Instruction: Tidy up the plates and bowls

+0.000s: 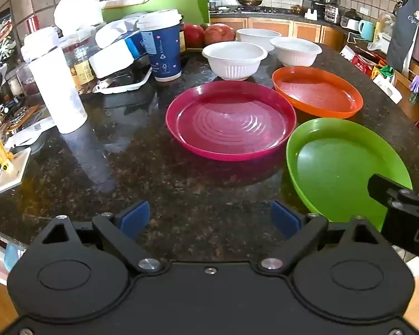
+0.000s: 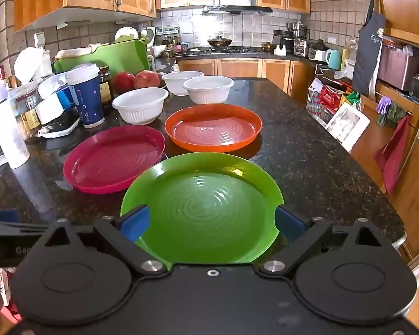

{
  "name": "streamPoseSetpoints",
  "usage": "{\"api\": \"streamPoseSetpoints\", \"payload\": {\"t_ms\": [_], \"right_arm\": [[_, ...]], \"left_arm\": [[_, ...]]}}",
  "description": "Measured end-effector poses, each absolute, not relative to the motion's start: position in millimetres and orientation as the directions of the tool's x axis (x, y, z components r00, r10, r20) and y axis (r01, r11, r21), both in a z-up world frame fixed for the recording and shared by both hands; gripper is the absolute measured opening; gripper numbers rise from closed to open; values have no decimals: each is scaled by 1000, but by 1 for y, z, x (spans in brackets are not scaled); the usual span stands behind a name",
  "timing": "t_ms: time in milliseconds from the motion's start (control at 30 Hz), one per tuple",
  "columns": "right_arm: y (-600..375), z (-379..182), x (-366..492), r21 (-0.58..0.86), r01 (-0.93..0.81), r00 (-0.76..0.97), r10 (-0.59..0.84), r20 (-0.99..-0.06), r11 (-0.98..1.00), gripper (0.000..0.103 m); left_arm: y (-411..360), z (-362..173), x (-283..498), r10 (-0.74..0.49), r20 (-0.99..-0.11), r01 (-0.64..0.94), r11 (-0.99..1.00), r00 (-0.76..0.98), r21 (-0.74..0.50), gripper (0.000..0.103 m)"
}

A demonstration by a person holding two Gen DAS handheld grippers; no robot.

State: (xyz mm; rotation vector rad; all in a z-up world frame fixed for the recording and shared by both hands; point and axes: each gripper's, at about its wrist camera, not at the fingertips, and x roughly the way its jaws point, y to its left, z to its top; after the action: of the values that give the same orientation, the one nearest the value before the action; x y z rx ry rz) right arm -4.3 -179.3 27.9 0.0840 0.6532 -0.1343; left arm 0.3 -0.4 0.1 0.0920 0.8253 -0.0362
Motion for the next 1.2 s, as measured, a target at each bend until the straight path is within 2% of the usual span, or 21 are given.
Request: {"api": "streamPoseSetpoints", "payload": {"t_ms": [100, 367, 1200], "right_arm": [[-180, 27, -4, 35, 152, 784, -99, -613, 988, 101], [-185, 26, 3, 35, 157, 766, -100, -635, 987, 101], [-190, 21, 2, 45, 165, 749, -95, -656, 985, 101]], "left_arm": [[-8, 0, 2, 25, -739, 61, 994, 673, 89, 94], [-8, -3, -1, -30, -739, 88, 995, 674, 40, 94], [-12, -5, -10, -20, -746, 73, 997, 665, 38, 94]]}}
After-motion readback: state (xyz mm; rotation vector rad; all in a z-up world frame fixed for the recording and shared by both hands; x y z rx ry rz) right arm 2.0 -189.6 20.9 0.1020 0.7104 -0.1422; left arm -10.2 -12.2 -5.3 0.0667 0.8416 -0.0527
